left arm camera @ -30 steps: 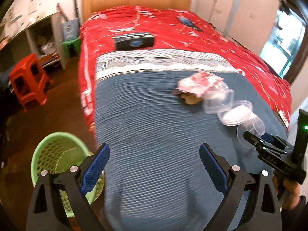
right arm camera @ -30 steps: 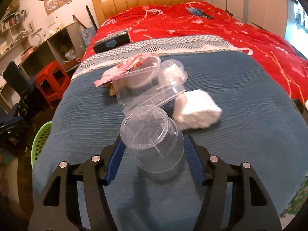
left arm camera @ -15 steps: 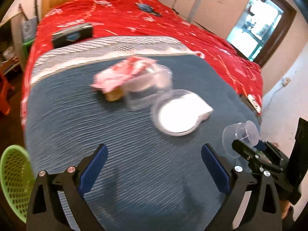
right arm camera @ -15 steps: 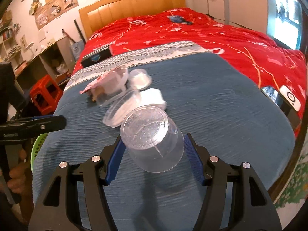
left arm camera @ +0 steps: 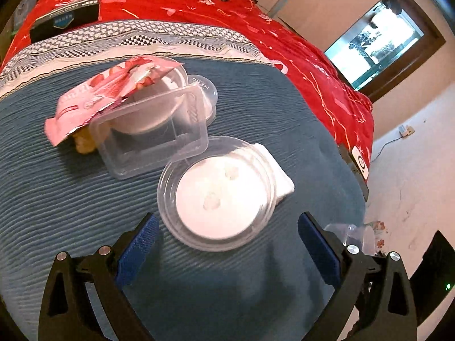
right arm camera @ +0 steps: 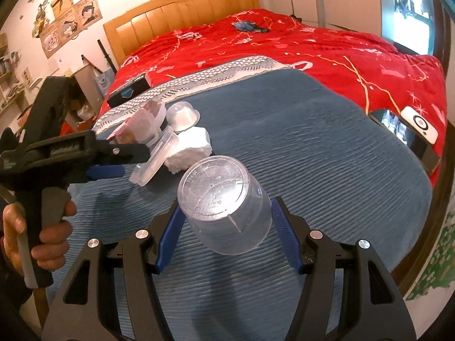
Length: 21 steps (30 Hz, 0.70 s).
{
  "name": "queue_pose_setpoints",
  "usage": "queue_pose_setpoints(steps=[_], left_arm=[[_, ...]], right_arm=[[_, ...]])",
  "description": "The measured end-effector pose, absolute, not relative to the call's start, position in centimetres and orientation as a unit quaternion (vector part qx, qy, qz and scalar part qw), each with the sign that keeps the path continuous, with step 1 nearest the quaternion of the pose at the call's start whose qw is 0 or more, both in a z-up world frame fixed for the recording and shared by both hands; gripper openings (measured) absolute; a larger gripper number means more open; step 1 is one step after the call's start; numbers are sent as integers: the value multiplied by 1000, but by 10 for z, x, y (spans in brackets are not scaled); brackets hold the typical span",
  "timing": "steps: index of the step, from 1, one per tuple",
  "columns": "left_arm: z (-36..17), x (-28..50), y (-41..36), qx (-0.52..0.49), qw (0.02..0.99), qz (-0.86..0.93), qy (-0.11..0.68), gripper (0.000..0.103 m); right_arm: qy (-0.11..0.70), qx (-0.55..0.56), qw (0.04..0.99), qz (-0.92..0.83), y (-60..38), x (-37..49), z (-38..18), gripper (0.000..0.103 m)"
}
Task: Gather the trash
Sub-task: 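Grasp the round clear lidded container with the left tool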
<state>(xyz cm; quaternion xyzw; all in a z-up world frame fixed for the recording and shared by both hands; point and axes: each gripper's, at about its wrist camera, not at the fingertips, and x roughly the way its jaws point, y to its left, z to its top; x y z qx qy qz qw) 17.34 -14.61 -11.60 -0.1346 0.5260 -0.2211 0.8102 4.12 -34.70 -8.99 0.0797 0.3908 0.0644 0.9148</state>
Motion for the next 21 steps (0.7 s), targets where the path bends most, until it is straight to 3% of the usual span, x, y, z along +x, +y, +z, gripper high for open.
queue_pose_setpoints(steps=[10,12,13,15,21], left_arm=[[-124,192,-158,-127,813,-214,526,94],[-127,195,-160,-131,810,-214,530,86],[-129,195,-160,-133,808,-214,532,73],[-133,195,-157,-146,800,-219,539,72],[-125,183,-161,-128,807,-238,525,54]], right_arm=[[395,87,912,66,-349,45,-96,62],[394,88,912,66,-349,45,-96,62],[393,88,913,66,-349,45,-96,62],[392,89,913,65,-348,45,-95,62],[387,87,916,65,-345,42,-91,62]])
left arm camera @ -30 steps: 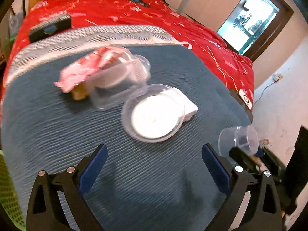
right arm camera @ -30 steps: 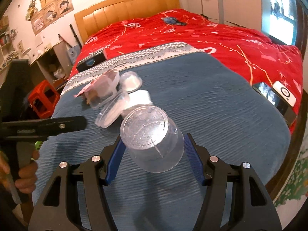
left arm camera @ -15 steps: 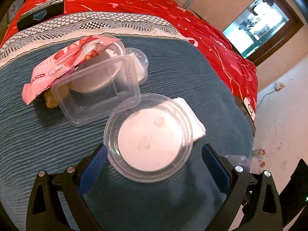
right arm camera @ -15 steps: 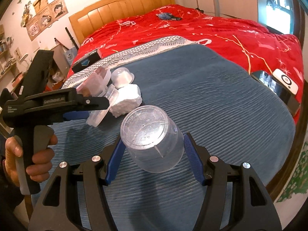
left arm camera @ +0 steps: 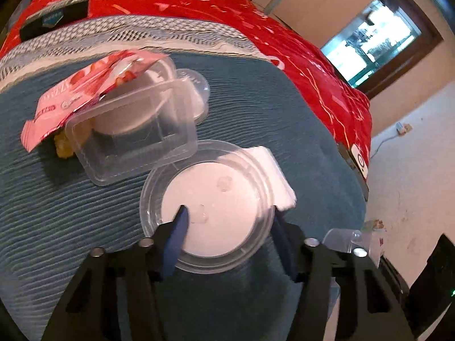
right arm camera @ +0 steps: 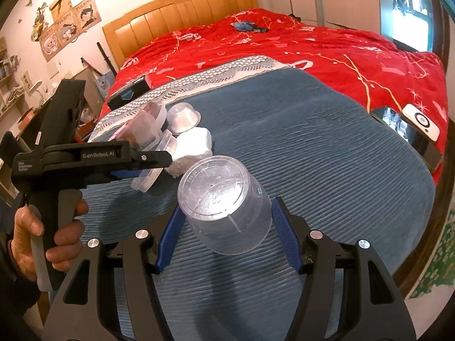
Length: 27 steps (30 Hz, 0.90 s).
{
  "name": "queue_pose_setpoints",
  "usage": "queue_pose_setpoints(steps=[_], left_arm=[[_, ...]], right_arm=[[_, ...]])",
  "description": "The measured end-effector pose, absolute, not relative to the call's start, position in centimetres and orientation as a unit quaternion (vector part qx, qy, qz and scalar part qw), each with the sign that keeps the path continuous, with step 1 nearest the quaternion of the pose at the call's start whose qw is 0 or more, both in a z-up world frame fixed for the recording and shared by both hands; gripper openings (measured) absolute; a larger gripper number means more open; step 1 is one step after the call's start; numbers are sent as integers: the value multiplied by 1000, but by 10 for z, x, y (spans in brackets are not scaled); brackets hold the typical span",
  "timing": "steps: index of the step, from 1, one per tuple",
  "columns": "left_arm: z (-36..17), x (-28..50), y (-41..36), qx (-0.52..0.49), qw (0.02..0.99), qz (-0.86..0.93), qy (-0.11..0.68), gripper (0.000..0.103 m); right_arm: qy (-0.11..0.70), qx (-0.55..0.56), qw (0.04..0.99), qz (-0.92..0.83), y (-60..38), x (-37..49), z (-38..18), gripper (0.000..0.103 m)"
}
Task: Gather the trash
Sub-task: 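Grasp the round clear lidded container with the left tool, then carry the container to the basket and open the left tool while the right tool carries the cup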
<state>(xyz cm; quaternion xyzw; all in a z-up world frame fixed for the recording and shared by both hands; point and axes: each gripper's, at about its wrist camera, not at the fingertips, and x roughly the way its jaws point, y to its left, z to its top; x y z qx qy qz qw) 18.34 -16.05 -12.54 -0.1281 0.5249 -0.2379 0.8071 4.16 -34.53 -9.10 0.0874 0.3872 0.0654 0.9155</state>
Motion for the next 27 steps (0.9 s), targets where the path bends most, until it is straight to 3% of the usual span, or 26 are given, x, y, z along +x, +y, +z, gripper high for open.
queue_pose_setpoints(steps=[6,8,10,27], left_arm=[[-124,177,-154,-142,797,-246,534,57],[-123,175,-147,-154,797,-239,532,78],[-120,173,-140,-158,807,-224,522,88],[-142,184,-149,-154,802,-208,539,96]], right_arm=[[382,86,917,68,-342,38,-86,62],[382,88,917,67,-344,38,-85,62],[382,91,917,66,-345,38,-86,62],[392,98,912,69,-345,42,-94,62]])
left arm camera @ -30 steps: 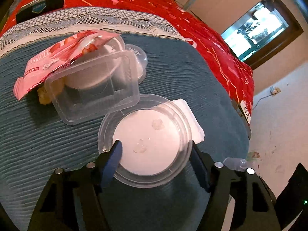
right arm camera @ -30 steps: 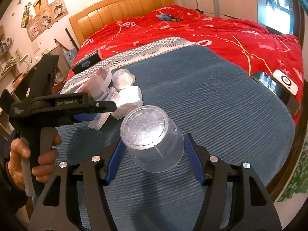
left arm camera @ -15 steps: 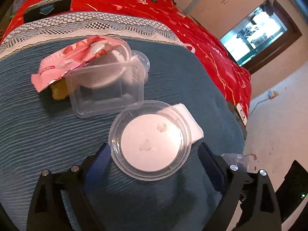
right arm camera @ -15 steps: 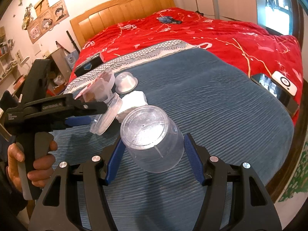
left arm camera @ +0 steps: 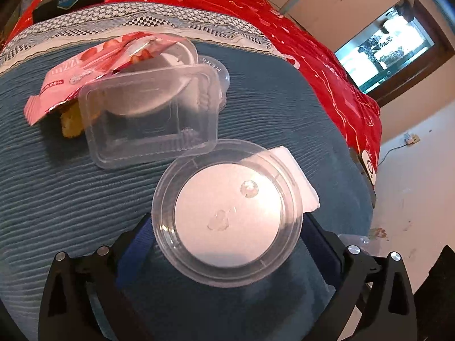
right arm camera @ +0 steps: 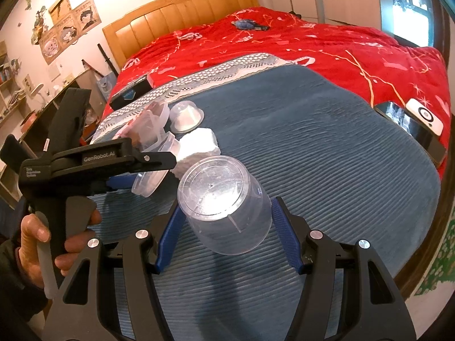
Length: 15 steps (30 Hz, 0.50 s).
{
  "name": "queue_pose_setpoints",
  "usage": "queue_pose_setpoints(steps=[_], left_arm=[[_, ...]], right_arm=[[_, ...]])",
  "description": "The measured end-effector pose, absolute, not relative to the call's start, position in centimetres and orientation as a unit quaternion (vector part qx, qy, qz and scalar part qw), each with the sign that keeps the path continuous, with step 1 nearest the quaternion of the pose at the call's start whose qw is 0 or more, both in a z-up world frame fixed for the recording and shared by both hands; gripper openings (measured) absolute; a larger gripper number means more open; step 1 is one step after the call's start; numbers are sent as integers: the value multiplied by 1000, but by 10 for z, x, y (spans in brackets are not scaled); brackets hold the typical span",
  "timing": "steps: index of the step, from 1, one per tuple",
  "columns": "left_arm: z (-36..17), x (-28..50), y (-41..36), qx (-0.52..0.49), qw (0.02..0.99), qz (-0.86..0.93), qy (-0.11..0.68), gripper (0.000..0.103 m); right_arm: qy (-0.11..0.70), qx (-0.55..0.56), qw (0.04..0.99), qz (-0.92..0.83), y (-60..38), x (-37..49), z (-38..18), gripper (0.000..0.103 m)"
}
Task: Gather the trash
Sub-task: 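Carry the container to the basket and open the left tool while the right tool carries the cup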
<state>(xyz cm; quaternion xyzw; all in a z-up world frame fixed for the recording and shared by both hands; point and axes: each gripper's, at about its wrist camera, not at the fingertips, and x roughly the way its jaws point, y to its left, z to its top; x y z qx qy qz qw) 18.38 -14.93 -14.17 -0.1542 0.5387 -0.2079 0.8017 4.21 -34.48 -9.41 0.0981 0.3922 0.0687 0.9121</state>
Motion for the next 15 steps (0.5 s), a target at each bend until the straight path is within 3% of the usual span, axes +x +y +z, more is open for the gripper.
queue_pose_setpoints(steps=[2,15], left_arm=[[-141,183,-150,-149,805,-207,536,89],[-98,123,-107,-146,819,-249,496,89]], right_arm=[[392,96,912,68,-344,43,-94,62],[373,73,921,86,-319,24,-71,62]])
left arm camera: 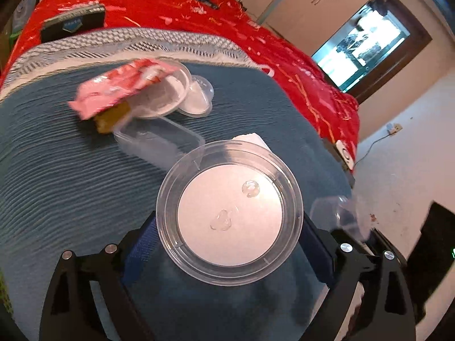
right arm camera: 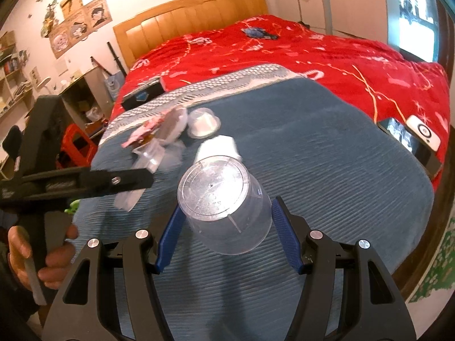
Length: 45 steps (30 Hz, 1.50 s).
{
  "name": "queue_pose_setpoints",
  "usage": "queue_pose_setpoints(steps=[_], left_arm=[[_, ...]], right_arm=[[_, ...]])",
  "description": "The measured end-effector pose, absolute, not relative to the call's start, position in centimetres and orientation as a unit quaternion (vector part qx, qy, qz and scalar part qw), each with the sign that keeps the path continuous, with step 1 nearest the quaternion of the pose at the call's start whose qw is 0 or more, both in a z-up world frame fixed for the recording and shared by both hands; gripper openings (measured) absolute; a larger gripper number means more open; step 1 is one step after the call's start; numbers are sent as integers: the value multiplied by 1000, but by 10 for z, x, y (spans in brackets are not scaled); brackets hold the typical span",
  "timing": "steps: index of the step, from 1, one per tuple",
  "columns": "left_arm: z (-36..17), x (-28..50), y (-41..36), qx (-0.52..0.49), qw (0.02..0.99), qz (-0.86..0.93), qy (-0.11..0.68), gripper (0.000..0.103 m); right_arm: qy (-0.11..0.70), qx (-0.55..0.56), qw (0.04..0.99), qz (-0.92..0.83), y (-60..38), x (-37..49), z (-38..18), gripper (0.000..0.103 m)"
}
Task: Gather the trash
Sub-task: 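Carry the container to the basket and open the left tool while the right tool carries the cup, then lower the clear cup into the green basket and open the right tool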
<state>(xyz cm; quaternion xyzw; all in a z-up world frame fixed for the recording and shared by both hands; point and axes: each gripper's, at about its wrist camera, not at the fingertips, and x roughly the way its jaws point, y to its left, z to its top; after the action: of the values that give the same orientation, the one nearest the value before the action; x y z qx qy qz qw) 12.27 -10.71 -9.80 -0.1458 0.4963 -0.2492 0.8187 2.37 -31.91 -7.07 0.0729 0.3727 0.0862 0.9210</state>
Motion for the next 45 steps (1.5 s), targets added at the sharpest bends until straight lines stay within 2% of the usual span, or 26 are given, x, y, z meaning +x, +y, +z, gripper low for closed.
queue_pose_setpoints(steps=[8,14,19,26,33,35,45], left_arm=[[-62,66,-21,-131,862,-196,449,89],[-53,26,81,-136,893,-72,423,89],[-71,3,170,-138,893,58,425,89],[-121,-4,250,-157,859,155,462,90],[-154,-7,282,-159,835,191,490,91],[-158,-10,287,-164,831,196,494,94],[-149,-42,305,-178,831,224,477,95]], right_arm=[[371,60,916,139,-272,25,-55,62],[373,25,905,202,-209,30,-48,62],[374,1,890,260,-145,37,-42,62],[375,-23,870,320,-72,41,-39,62],[388,-41,850,355,-17,43,-44,62],[394,-44,843,364,-2,44,-47,62],[418,-67,809,407,69,48,-66,62]])
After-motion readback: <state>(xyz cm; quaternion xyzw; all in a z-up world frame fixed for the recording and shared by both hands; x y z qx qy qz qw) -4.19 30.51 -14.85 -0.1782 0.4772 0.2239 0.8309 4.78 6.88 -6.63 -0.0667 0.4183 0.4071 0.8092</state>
